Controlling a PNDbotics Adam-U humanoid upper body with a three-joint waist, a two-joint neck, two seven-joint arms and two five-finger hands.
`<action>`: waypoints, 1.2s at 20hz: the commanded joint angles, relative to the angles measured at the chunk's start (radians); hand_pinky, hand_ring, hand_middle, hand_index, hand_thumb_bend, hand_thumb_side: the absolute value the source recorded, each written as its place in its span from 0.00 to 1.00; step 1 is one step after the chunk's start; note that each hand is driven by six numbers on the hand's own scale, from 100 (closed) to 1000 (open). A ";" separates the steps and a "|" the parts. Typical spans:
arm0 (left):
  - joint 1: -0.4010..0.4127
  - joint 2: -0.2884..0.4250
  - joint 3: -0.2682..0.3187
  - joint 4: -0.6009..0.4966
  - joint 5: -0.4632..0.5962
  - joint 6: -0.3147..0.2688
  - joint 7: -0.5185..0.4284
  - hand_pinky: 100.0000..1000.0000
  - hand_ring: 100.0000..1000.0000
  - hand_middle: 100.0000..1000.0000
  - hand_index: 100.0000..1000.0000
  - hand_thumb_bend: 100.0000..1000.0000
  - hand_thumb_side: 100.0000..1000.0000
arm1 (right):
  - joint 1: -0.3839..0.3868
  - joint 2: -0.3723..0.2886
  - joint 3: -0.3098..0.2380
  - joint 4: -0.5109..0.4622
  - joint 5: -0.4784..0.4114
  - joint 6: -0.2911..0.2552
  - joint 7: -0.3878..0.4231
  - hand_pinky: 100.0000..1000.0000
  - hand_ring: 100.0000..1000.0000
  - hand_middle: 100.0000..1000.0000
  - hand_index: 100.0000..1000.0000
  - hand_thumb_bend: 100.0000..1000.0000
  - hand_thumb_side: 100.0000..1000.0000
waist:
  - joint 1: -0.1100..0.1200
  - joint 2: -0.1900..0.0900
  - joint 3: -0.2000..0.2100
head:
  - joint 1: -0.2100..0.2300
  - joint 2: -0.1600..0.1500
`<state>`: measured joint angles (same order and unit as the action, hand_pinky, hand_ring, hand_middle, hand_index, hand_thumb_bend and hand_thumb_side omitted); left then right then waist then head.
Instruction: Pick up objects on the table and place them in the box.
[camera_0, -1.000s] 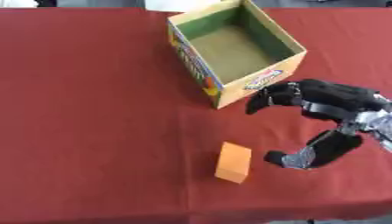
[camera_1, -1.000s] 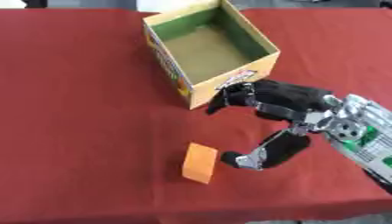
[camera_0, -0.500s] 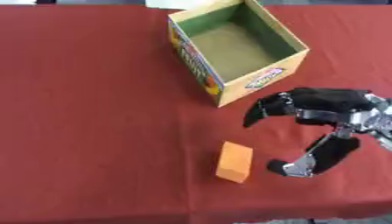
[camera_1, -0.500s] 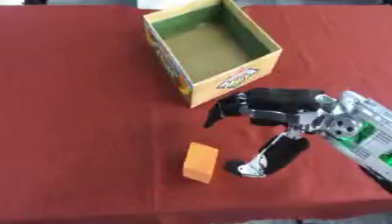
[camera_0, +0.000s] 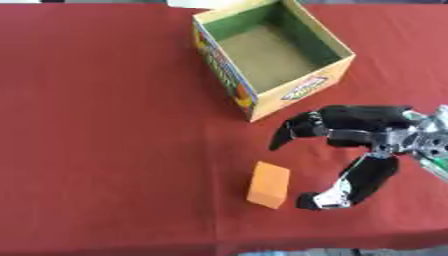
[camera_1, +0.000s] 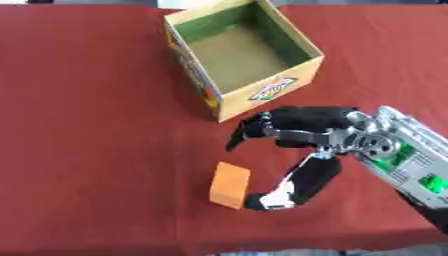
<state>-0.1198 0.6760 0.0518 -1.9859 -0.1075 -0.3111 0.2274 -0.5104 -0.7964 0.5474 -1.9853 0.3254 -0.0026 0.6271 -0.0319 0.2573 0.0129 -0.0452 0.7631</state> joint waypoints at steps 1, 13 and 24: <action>-0.011 0.015 0.006 -0.014 0.007 -0.001 -0.003 0.74 0.73 0.77 0.87 0.36 1.00 | -0.012 0.001 0.001 -0.015 0.047 -0.004 0.000 0.93 0.90 0.82 0.88 0.39 0.53 | 0.002 -0.011 0.002 | -0.002 0.007; -0.012 0.006 0.006 -0.014 0.012 -0.003 -0.005 0.74 0.73 0.76 0.87 0.35 1.00 | 0.002 0.040 0.018 0.015 0.132 0.028 0.026 0.93 0.91 0.83 0.89 0.40 0.54 | 0.001 0.003 0.008 | -0.009 -0.006; -0.015 -0.006 0.005 -0.014 0.014 -0.005 -0.004 0.74 0.73 0.76 0.87 0.34 1.00 | 0.000 0.086 0.025 0.119 0.205 0.014 -0.012 0.92 0.91 0.83 0.89 0.40 0.56 | 0.006 0.021 0.012 | -0.020 -0.026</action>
<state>-0.1247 0.6573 0.0514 -1.9859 -0.0993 -0.3125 0.2256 -0.5009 -0.7055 0.5803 -1.8755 0.5119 0.0136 0.6255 -0.0297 0.2912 0.0246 -0.0608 0.7487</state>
